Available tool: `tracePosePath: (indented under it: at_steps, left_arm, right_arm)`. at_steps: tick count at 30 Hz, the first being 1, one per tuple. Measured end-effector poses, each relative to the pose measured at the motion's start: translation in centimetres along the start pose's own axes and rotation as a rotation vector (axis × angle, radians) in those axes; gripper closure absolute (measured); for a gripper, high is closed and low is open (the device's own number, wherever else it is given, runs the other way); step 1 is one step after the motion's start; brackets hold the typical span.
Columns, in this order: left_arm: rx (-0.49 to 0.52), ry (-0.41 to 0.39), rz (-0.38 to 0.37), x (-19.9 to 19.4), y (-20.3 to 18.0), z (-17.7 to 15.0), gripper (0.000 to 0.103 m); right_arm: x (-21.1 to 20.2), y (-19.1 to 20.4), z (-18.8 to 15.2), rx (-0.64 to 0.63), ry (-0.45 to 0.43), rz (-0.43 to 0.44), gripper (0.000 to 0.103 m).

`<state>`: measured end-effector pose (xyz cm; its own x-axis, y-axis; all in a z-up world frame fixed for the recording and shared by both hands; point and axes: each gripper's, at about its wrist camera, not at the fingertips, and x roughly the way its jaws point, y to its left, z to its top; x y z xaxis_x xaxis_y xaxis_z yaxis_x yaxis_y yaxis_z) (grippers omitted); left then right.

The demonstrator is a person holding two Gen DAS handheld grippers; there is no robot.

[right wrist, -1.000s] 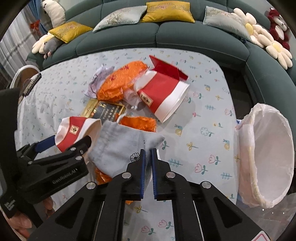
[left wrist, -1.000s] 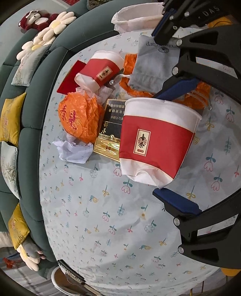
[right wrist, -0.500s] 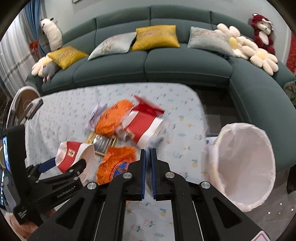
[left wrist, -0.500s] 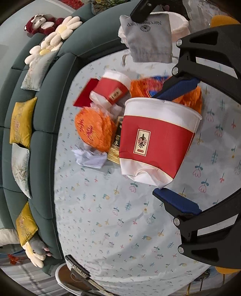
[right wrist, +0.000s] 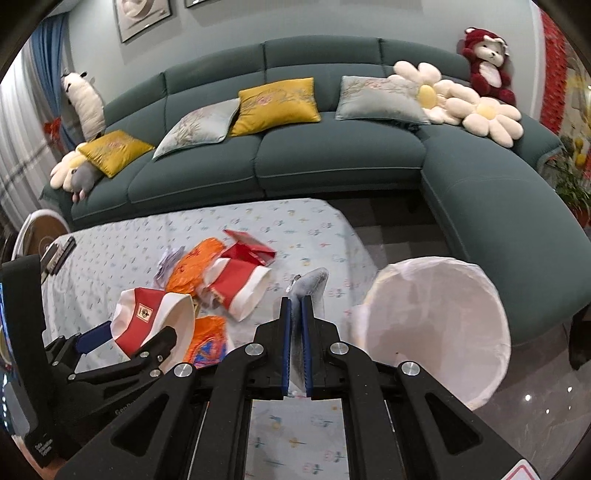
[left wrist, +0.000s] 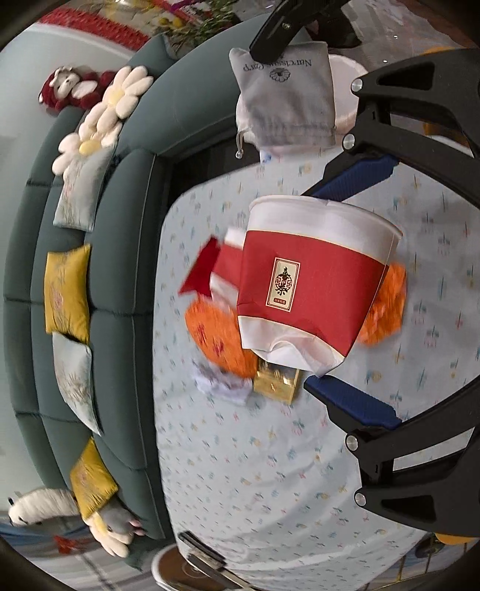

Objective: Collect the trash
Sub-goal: 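Grasp the red-and-white paper cup with the left tool while the right tool grasps the grey pouch, then carry the cup and pouch over the bin and release both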

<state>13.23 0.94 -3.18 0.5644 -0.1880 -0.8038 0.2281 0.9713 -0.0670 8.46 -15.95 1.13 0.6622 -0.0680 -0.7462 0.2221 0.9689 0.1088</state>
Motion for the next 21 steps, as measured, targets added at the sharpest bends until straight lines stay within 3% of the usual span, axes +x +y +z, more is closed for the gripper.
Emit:
tracePosePath:
  at_steps: [21]
  left_arm:
    - [0.194,0.023,-0.119,1.4,-15.1,-0.1,0.016]
  right_arm:
    - [-1.7,-12.5,-0.4,0.125,-0.031,-0.122,0.098]
